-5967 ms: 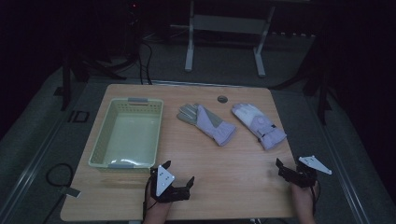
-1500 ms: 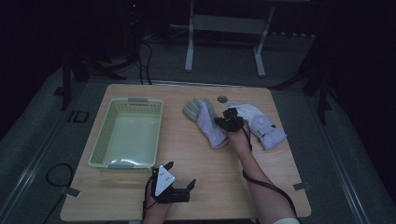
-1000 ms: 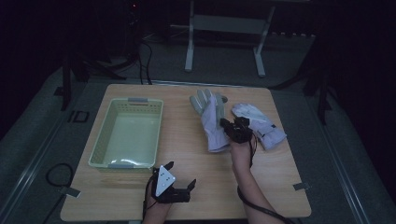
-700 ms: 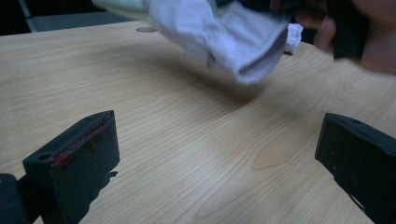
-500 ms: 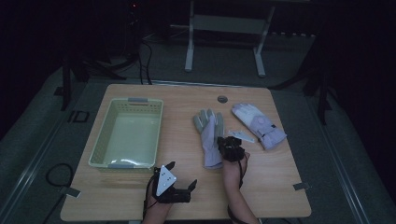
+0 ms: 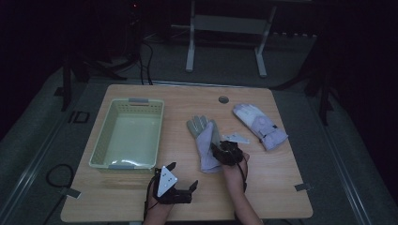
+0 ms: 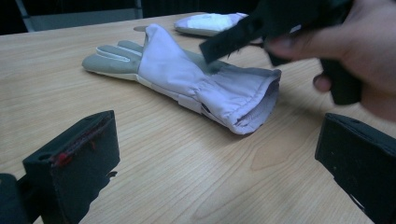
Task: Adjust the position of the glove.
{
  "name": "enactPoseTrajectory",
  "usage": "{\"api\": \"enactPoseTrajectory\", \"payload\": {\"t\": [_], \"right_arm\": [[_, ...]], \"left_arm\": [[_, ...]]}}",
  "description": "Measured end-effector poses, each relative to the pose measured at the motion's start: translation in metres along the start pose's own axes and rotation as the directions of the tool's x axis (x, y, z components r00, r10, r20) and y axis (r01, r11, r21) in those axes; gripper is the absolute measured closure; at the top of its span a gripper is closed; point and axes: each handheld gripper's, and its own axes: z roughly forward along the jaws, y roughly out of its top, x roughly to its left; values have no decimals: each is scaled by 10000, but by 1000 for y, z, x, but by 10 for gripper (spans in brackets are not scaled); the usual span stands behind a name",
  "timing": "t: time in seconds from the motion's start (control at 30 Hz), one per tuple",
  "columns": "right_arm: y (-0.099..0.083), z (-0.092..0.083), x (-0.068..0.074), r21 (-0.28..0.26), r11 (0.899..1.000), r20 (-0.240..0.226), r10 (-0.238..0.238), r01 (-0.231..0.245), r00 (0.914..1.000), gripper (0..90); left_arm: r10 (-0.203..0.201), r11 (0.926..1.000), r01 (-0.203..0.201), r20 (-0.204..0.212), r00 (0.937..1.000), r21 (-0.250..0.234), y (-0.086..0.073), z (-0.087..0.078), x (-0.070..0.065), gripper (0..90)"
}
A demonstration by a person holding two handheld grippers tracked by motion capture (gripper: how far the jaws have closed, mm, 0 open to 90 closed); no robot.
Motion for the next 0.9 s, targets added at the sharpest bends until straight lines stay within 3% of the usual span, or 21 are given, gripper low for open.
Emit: {"api": "enactPoseTrajectory", "payload": {"t": [0.03, 0.1, 0.17, 0.27, 0.33, 0.47, 0.73, 0.83, 0.9], "right_arm": [[3, -2, -3, -73, 9999, -422, -114, 111, 9990, 567], [9, -5, -9, -81, 9972, -501, -746, 743, 9960, 583], [16, -7, -17, -189, 9947, -1158, -1027, 1012, 9880, 586], [26, -12, -30, -387, 9868, -1373, -1614, 1575, 9773, 599], [34, -15, -41, -478, 9758, -1177, -2177, 2134, 9689, 599], [44, -26, -69, -646, 9649, -922, -2596, 2544, 9613, 602], [51, -38, -131, -411, 9677, -87, -2494, 2488, 9684, 617], [56, -38, -154, -243, 9748, 274, -2210, 2217, 9749, 624], [60, -37, -166, -94, 9747, 453, -2227, 2233, 9738, 625]], "left_arm": [[10, 10000, -10, 2, 10000, 8, 0, 0, 0, 0], [8, 10000, -8, 6, 10000, 19, 0, 0, 0, 0], [5, 10000, -5, 8, 10000, 23, 0, 0, 0, 0], [-9, 10000, 9, 11, 10000, 24, 0, 0, 0, 0], [-22, 10000, 22, 19, 10000, 29, 0, 0, 0, 0], [-25, 10000, 25, 15, 10000, 19, 0, 0, 0, 0], [-12, 10000, 12, -41, 10000, 29, 0, 0, 0, 0], [-10, 10000, 10, -42, 10000, 53, 0, 1, 0, 0], [-14, 10000, 14, -58, 10000, 37, 0, 0, 0, 0]]}}
